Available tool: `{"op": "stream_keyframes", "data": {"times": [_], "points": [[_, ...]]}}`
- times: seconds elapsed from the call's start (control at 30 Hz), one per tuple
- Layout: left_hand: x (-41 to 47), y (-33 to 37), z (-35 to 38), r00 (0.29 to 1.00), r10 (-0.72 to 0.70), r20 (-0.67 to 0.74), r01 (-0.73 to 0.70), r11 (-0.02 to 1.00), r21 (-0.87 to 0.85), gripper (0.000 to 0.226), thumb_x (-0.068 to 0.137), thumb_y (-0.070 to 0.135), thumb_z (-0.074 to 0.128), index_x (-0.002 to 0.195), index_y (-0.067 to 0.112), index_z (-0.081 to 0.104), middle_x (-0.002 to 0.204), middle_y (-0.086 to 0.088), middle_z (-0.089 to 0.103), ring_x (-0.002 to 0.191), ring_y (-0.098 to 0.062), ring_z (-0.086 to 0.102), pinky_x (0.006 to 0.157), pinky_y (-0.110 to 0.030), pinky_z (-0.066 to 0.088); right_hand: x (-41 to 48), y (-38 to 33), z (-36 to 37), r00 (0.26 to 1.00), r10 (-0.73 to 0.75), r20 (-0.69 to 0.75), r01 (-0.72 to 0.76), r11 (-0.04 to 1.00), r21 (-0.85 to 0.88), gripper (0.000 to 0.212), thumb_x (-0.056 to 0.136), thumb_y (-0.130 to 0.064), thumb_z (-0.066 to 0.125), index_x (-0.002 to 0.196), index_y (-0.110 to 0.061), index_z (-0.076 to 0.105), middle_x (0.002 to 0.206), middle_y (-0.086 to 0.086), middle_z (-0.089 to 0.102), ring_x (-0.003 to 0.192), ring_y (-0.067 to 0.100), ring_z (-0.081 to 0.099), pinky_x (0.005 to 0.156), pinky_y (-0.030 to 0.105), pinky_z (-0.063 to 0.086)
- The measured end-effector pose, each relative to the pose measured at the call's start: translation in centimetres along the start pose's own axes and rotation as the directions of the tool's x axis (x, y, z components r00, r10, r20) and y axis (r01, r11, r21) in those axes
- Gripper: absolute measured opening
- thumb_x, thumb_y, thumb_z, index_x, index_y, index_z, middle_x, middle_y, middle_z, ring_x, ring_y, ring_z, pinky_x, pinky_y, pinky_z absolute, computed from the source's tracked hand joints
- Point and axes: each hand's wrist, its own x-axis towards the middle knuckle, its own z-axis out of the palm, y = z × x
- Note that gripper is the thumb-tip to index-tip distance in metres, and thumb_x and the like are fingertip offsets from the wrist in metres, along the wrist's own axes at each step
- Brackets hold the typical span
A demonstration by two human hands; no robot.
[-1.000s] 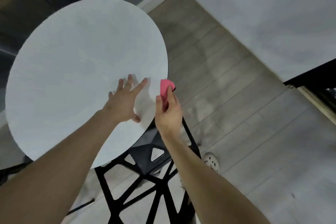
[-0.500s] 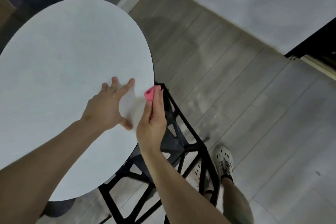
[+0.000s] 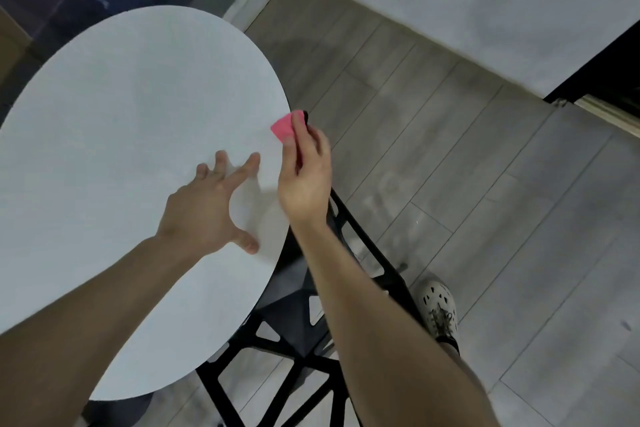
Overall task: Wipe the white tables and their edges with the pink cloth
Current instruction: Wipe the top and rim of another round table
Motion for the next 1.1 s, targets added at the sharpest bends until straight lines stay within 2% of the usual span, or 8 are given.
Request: {"op": "stream_keyframes", "data": {"times": [0.1, 0.17, 0.4, 0.47, 0.63, 0.77, 1.0, 1.1], "points": [[0.0, 0.1, -0.1, 1.0, 0.009, -0.001, -0.009, 1.0, 0.022, 0.161, 0.045, 0.075, 0.096, 0.159, 0.063, -0.017, 0.176, 0.004, 0.001, 0.161, -0.029, 0.02, 0.094, -0.052, 0.058, -6.3, 0.3, -1.1, 0.997, -0.005, 0.073, 0.004, 1.0, 0.013, 0.052, 0.119, -0.034, 0.034, 0.17, -0.038, 0.026, 0.179, -0.015, 0.016, 0.155, -0.013, 0.022, 0.113, 0.005, 0.035], [0.0, 0.1, -0.1, 1.0, 0.015, -0.004, -0.015, 1.0, 0.027, 0.162, 0.043, 0.075, 0.096, 0.16, 0.062, -0.015, 0.174, 0.004, 0.003, 0.158, -0.028, 0.024, 0.089, -0.05, 0.059, -10.3, 0.7, -2.2, 0.99, -0.006, 0.14, 0.008, 1.0, -0.014, 0.055, 0.118, -0.035, 0.031, 0.172, -0.039, 0.018, 0.179, -0.02, 0.005, 0.158, -0.01, 0.018, 0.117, 0.023, 0.046], [-0.1, 0.1, -0.2, 1.0, 0.015, -0.009, -0.015, 0.999, 0.045, 0.16, 0.046, 0.076, 0.095, 0.158, 0.064, -0.018, 0.175, 0.005, 0.001, 0.16, -0.026, 0.022, 0.091, -0.049, 0.057, 4.8, 0.1, -0.7, 0.98, -0.18, 0.088, 0.194, 0.965, -0.175, 0.043, 0.114, -0.029, 0.052, 0.156, -0.024, 0.058, 0.139, -0.002, 0.065, 0.12, 0.022, 0.055, 0.103, 0.03, 0.048], [-0.1, 0.1, -0.2, 1.0, 0.012, -0.014, -0.012, 1.0, 0.029, 0.159, 0.046, 0.075, 0.096, 0.159, 0.065, -0.017, 0.176, 0.005, 0.002, 0.16, -0.026, 0.022, 0.095, -0.051, 0.056, 7.6, -0.4, 0.7, 0.979, -0.148, 0.138, 0.166, 0.979, -0.123, 0.043, 0.114, -0.028, 0.053, 0.156, -0.024, 0.058, 0.15, 0.0, 0.061, 0.13, 0.019, 0.059, 0.109, 0.035, 0.053], [-0.2, 0.2, -0.3, 1.0, 0.009, -0.005, -0.009, 1.0, 0.021, 0.161, 0.046, 0.075, 0.096, 0.158, 0.064, -0.018, 0.177, 0.004, 0.0, 0.162, -0.027, 0.019, 0.096, -0.05, 0.057, -4.1, 0.0, -1.7, 0.997, -0.057, 0.042, 0.059, 0.997, -0.046, 0.05, 0.118, -0.037, 0.041, 0.167, -0.041, 0.035, 0.172, -0.018, 0.034, 0.15, -0.006, 0.039, 0.105, 0.005, 0.04], [-0.1, 0.1, -0.4, 1.0, 0.015, 0.01, -0.015, 0.999, 0.029, 0.161, 0.045, 0.078, 0.095, 0.16, 0.061, -0.017, 0.176, 0.004, 0.001, 0.16, -0.027, 0.02, 0.092, -0.05, 0.059, -14.6, 1.0, -3.8, 0.997, -0.072, 0.034, 0.073, 0.997, -0.004, 0.05, 0.115, -0.026, 0.054, 0.163, -0.038, 0.044, 0.158, -0.014, 0.051, 0.139, 0.006, 0.056, 0.105, 0.03, 0.056], [0.2, -0.1, 0.1, 1.0, 0.011, -0.011, -0.011, 1.0, 0.017, 0.161, 0.043, 0.075, 0.096, 0.16, 0.064, -0.014, 0.177, 0.003, 0.004, 0.156, -0.028, 0.028, 0.097, -0.05, 0.056, 9.0, -1.5, 0.3, 0.992, 0.001, 0.128, 0.003, 1.0, -0.027, 0.041, 0.112, -0.028, 0.056, 0.152, -0.024, 0.063, 0.141, 0.0, 0.07, 0.128, 0.015, 0.064, 0.112, 0.034, 0.051], [0.4, -0.2, 0.3, 1.0, 0.014, -0.021, -0.014, 0.999, 0.031, 0.161, 0.041, 0.073, 0.098, 0.16, 0.062, -0.011, 0.174, 0.002, 0.009, 0.149, -0.028, 0.034, 0.091, -0.048, 0.058, 6.4, -1.4, 1.0, 0.992, 0.096, 0.082, -0.104, 0.989, 0.103, 0.041, 0.113, -0.032, 0.055, 0.153, -0.028, 0.062, 0.141, -0.008, 0.07, 0.126, 0.006, 0.064, 0.111, 0.028, 0.052]]}}
